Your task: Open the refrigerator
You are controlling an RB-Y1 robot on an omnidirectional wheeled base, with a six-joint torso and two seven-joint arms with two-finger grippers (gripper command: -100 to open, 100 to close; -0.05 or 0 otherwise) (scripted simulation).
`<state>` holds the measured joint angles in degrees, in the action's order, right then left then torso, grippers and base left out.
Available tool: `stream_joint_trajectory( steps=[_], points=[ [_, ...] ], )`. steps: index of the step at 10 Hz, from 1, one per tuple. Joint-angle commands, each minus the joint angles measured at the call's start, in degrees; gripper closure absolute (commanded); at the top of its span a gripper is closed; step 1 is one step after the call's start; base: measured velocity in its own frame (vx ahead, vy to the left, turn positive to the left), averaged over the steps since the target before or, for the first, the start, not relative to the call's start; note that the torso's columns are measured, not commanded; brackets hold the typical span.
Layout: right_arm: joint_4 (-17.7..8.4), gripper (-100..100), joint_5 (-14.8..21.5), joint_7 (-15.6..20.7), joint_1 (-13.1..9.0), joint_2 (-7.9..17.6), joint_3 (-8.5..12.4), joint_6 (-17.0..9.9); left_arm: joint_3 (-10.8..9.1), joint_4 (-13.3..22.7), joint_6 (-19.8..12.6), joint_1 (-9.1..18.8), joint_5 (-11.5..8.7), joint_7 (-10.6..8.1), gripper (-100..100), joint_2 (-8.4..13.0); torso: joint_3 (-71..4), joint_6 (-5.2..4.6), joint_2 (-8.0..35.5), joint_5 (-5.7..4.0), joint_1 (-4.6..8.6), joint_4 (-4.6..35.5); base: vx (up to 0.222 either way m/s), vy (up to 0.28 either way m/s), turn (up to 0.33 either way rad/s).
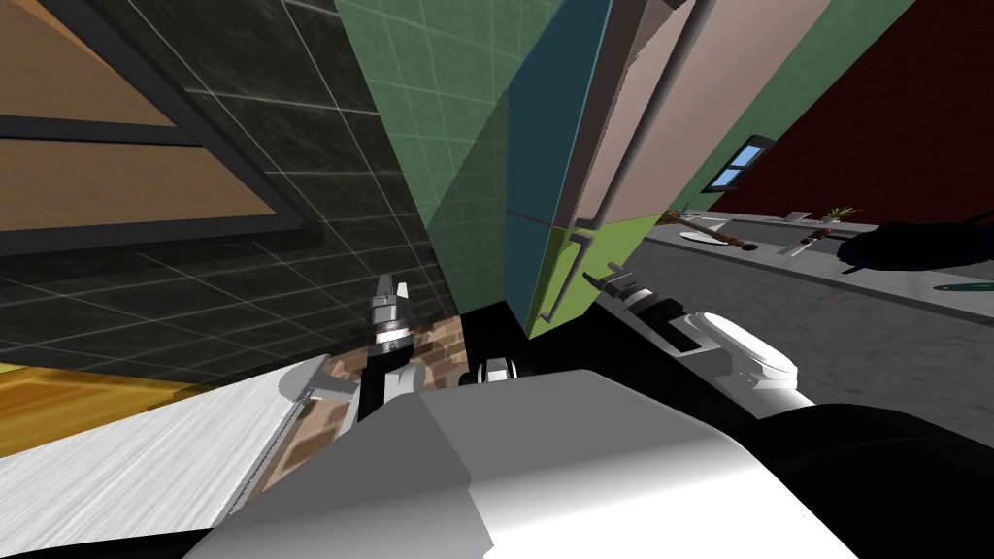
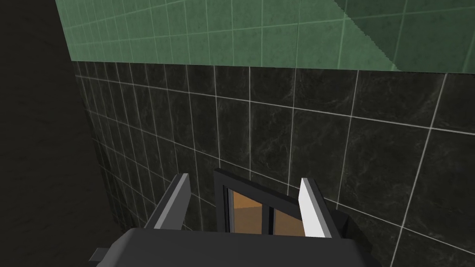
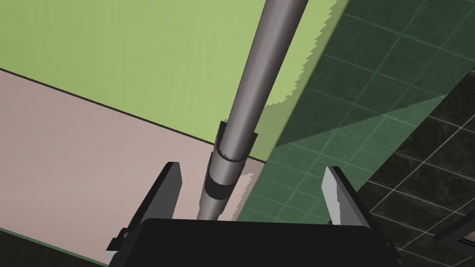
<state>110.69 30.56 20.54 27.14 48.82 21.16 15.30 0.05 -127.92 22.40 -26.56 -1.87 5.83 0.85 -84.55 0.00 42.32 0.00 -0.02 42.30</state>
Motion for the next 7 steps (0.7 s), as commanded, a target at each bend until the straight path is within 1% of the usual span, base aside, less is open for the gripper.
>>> stream_joint_trajectory(
  steps=[1, 4, 6, 7],
  points=[
    [-1.79, -100, 3.42, 2.74, 0.06, 4.53, 2.34, -0.96, 0.00, 0.00, 0.00, 0.00, 0.00, 0.00, 0, 0.00, 0.01, 0.00, 0.03, 0.01, -0.03, 0.00, 0.101, 0.119, -0.038],
    [-3.45, -100, 6.41, 4.96, -0.18, 8.49, 4.32, -1.91, 0.00, 0.00, 0.00, 0.00, 0.00, 0.00, 0, 0.00, -0.04, 0.00, -0.05, -0.03, 0.08, -0.02, 0.104, 0.095, -0.033],
    [-4.47, -100, 8.33, 6.38, -0.32, 10.89, 5.58, -2.50, 0.00, 0.00, 0.00, 0.01, 0.00, 0.00, 0, 0.01, 0.04, -0.01, 0.07, -0.03, 0.08, 0.02, 0.076, 0.079, -0.026],
    [-3.84, -100, 7.58, 5.67, 0.04, 10.13, 5.36, -2.33, 0.00, 0.00, 0.00, 0.00, 0.00, 0.00, 0, 0.00, 0.00, -0.01, -0.01, 0.00, 0.00, 0.00, 0.046, 0.039, -0.009]
  ],
)
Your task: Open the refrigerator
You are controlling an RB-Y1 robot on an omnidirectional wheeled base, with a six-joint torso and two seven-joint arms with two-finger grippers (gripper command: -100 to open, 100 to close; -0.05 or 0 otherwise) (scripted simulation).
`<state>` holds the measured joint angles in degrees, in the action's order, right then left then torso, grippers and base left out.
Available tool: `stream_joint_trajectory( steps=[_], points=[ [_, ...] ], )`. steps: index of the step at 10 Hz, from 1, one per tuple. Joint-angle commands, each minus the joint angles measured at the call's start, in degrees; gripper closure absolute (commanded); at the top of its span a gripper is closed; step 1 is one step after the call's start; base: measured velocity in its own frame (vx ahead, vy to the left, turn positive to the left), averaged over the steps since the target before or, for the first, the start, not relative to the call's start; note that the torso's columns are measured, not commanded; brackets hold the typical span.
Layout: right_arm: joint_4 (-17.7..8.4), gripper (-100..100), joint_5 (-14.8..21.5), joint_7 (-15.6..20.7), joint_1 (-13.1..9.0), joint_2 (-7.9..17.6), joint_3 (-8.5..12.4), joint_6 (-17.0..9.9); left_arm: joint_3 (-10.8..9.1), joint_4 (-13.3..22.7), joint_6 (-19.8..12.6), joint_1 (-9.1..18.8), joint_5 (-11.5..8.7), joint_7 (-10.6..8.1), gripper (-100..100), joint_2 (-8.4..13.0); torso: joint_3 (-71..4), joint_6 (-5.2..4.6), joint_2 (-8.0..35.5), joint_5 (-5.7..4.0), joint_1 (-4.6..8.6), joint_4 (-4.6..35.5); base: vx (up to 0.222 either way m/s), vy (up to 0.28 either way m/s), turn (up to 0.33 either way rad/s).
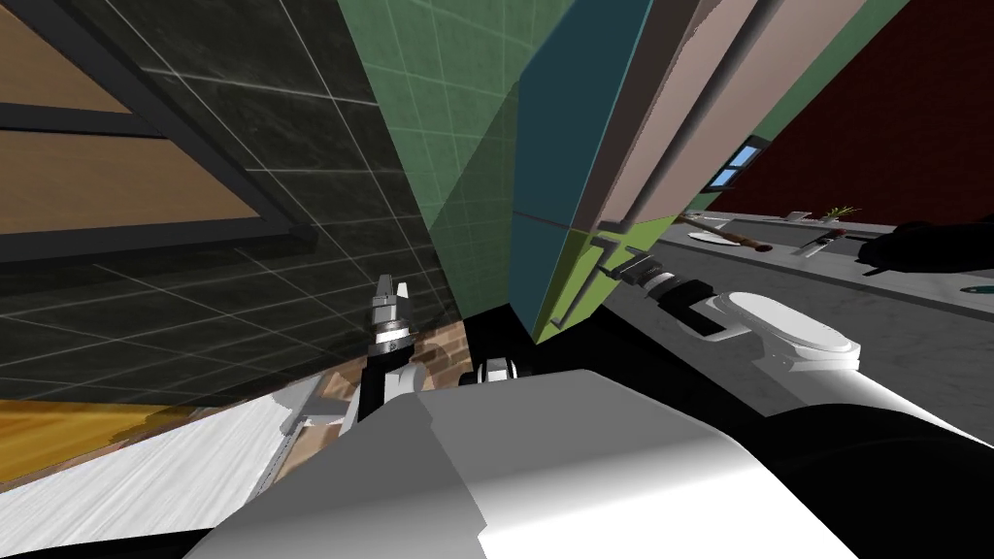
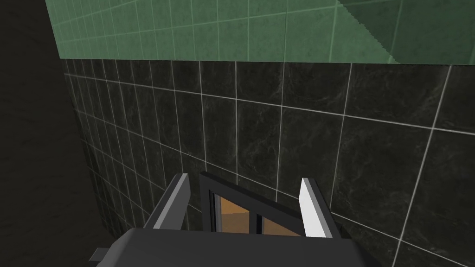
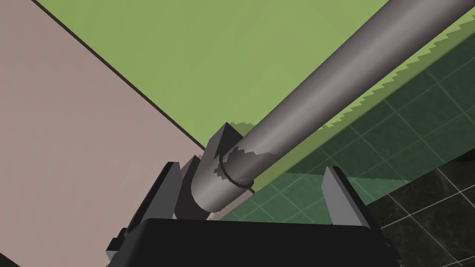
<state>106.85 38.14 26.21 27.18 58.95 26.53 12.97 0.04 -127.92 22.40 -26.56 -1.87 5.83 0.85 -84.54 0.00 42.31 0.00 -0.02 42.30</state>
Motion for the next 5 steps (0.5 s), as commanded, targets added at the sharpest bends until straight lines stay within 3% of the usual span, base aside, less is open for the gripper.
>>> stream_joint_trajectory(
  steps=[1, 4, 5],
  points=[
    [1.37, -100, -0.10, -0.26, 0.60, 0.61, 0.28, 0.14, 0.00, 0.00, 0.00, 0.01, 0.00, 0.00, 0, 0.00, 0.04, 0.01, 0.08, -0.03, 0.12, 0.01, 0.108, -0.003, -0.200],
    [2.46, -100, -0.20, -0.50, 1.11, 0.85, 0.38, 0.17, -0.01, 0.00, 0.00, -0.01, 0.00, 0.00, 0, 0.01, -0.17, 0.04, -0.25, 0.00, -0.01, -0.09, 0.139, 0.016, -0.099],
    [1.09, 100, -0.05, -0.17, 0.48, 0.51, 0.24, 0.10, -0.01, 0.00, 0.00, 0.00, 0.00, 0.00, 0, 0.01, 0.03, 0.04, 0.11, 0.00, 0.01, 0.00, -0.070, -0.028, 0.164]
  ],
)
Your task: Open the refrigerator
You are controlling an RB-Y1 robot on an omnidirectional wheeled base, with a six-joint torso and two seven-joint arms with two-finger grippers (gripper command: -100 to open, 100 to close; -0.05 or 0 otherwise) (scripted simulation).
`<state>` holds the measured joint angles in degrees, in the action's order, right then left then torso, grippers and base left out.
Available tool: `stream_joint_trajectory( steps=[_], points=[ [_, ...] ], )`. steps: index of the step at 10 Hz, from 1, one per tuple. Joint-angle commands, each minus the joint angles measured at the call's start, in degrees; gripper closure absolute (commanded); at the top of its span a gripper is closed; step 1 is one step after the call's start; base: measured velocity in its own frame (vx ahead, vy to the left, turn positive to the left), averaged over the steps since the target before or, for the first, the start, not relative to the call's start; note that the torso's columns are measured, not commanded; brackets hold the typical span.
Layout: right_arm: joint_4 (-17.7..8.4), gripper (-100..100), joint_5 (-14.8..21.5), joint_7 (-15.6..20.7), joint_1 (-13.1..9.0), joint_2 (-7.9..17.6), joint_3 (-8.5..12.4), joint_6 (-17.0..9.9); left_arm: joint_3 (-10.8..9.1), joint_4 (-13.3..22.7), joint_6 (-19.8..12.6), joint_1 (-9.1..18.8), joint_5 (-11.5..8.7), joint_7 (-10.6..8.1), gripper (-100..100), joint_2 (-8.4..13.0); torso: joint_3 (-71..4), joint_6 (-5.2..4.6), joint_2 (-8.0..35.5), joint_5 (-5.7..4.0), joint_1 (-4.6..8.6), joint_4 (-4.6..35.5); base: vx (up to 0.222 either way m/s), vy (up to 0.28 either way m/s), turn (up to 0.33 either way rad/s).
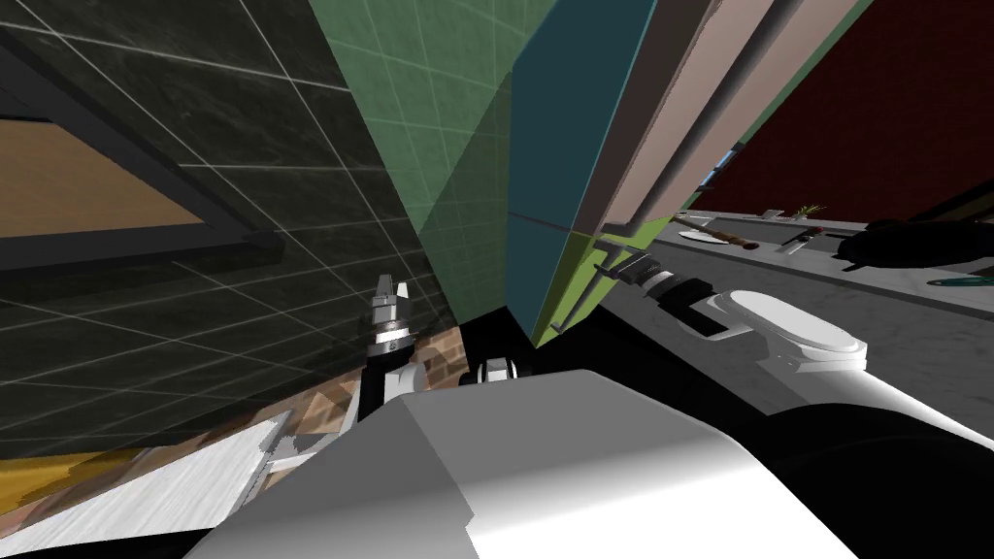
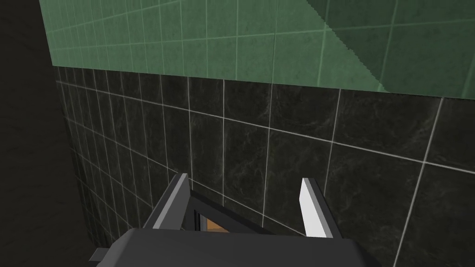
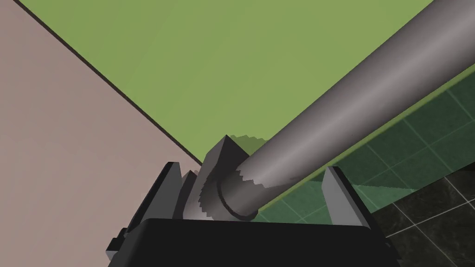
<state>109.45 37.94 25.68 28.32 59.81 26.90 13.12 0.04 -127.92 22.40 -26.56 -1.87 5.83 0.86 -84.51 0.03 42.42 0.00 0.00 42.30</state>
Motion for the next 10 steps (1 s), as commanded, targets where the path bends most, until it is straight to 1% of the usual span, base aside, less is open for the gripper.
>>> stream_joint_trajectory(
  steps=[1, 2, 3, 5, 6, 7, 9, 10],
  points=[
    [-2.08, 100, 0.23, 0.53, -0.90, -0.54, -0.20, -0.14, 0.00, 0.01, 0.00, 0.02, 0.00, 0.00, 0, 0.00, 0.30, 0.08, 0.41, -0.09, 0.06, 0.05, -0.168, -0.037, 0.211],
    [-1.50, 100, -0.05, 0.01, -0.80, -0.48, 0.20, -0.45, 0.00, 0.01, -0.01, 0.04, 0.00, 0.00, 0, 0.00, 0.43, 0.00, 0.49, -0.09, -0.05, 0.01, -0.075, -0.024, 0.048],
    [-0.32, 100, -0.17, 0.08, -0.63, -0.54, -0.02, 0.26, -0.01, 0.01, -0.01, 0.02, 0.00, 0.00, 0, 0.00, 0.25, -0.13, 0.18, 0.04, -0.28, 0.05, -0.047, -0.130, -0.010],
    [2.46, 100, -0.40, 0.26, -0.20, -0.66, -0.52, 2.04, -0.02, 0.01, -0.01, 0.03, 0.00, 0.00, 0, 0.02, 0.18, -0.07, 0.31, 0.11, 0.20, 0.17, -0.181, -0.294, 0.036],
    [3.85, 100, -0.51, 0.35, 0.02, -0.72, -0.77, 2.93, -0.03, 0.01, -0.01, 0.03, 0.00, 0.00, 0, 0.03, 0.16, -0.12, 0.27, 0.10, 0.29, 0.22, -0.152, -0.385, 0.027],
    [3.85, 100, -0.51, 0.35, 0.02, -0.72, -0.77, 2.93, -0.03, 0.01, -0.01, 0.03, 0.00, 0.00, 0, 0.04, 0.00, -0.21, 0.04, 0.10, 0.45, 0.23, -0.157, -0.273, 0.006],
    [6.63, 100, -0.74, 0.53, 0.45, -0.84, -1.27, 4.71, -0.02, 0.01, -0.01, 0.03, 0.00, 0.00, 0, 0.02, -0.31, -0.10, -0.39, 0.18, 0.05, 0.10, -0.170, -0.232, -0.011],
    [8.02, 100, -0.85, 0.62, 0.67, -0.90, -1.52, 5.60, -0.02, 0.01, -0.01, 0.02, 0.00, 0.00, 0, 0.02, -0.27, 0.00, -0.39, 0.20, 0.04, 0.10, -0.163, -0.345, 0.027]
  ],
)
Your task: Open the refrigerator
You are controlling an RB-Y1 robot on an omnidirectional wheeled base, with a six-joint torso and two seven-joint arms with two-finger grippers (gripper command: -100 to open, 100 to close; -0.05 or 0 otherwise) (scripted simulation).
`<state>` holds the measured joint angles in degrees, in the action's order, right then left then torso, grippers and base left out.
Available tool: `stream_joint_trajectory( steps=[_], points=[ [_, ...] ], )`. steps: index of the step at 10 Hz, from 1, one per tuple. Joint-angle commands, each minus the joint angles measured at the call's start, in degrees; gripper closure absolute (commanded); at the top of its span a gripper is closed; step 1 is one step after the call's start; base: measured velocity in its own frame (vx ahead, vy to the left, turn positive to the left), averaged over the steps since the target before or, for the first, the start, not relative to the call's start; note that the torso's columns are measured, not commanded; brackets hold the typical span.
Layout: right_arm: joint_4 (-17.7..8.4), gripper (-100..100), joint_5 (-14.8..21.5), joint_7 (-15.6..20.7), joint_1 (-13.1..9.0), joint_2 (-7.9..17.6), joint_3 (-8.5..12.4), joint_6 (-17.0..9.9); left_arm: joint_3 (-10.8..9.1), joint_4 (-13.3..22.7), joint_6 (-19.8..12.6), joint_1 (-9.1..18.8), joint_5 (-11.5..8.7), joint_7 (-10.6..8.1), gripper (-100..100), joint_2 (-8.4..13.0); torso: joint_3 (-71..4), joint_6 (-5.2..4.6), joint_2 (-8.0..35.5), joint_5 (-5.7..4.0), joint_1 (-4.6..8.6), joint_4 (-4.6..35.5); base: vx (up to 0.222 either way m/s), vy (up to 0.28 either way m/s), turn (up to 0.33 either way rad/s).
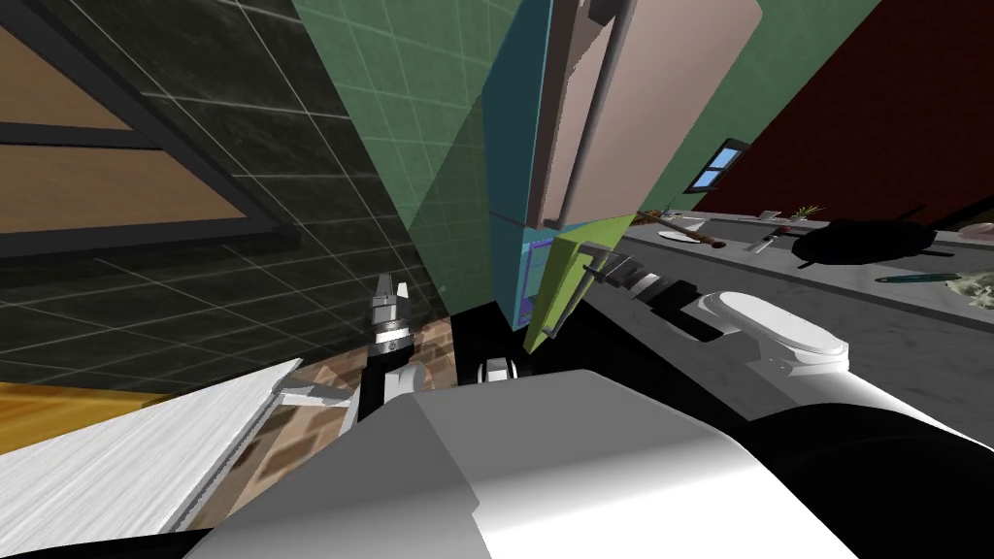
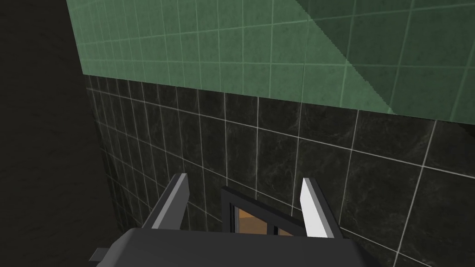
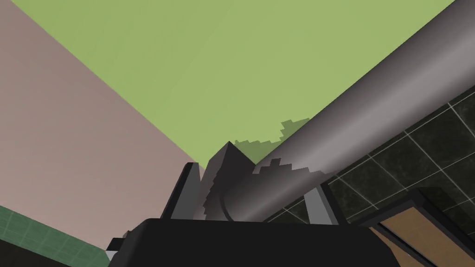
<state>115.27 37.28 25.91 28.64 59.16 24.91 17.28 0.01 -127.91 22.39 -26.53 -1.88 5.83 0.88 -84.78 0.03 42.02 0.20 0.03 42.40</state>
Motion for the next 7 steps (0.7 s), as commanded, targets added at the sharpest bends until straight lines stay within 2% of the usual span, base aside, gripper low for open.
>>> stream_joint_trajectory(
  steps=[1, 3, 4, 5, 7],
  points=[
    [3.59, 100, -0.31, 0.48, 0.57, -0.30, 0.21, 2.33, -0.01, 0.00, 0.00, 0.00, 0.00, 0.00, 0, 0.01, 0.06, -0.06, 0.14, -0.04, 0.25, 0.05, -0.224, -0.396, 0.031],
    [6.37, 100, -0.54, 0.66, 1.00, -0.42, -0.29, 4.11, -0.01, 0.01, 0.00, 0.00, 0.00, 0.00, 0, 0.01, 0.34, -0.15, 0.52, -0.09, 0.05, 0.14, -0.215, -0.339, 0.016],
    [5.66, 100, -0.57, 0.50, 1.60, -0.76, 0.37, 3.72, -0.01, 0.00, 0.00, 0.00, 0.00, 0.00, 0, 0.01, 0.46, -0.12, 0.59, -0.09, -0.25, 0.06, -0.088, -0.163, 0.002],
    [5.75, 100, -0.76, 0.63, 1.41, -0.72, 0.13, 4.48, 0.01, 0.01, 0.00, -0.01, 0.00, 0.00, 0, -0.01, 0.25, -0.02, 0.18, 0.02, -0.84, -0.09, -0.110, -0.199, 0.147],
    [5.75, 100, -1.04, 0.85, 0.98, -0.52, -0.31, 5.42, 0.01, 0.00, 0.00, 0.01, 0.00, 0.00, 0, 0.00, 0.10, 0.15, 0.19, 0.01, -0.07, -0.02, -0.184, -0.361, 0.335]
  ],
)
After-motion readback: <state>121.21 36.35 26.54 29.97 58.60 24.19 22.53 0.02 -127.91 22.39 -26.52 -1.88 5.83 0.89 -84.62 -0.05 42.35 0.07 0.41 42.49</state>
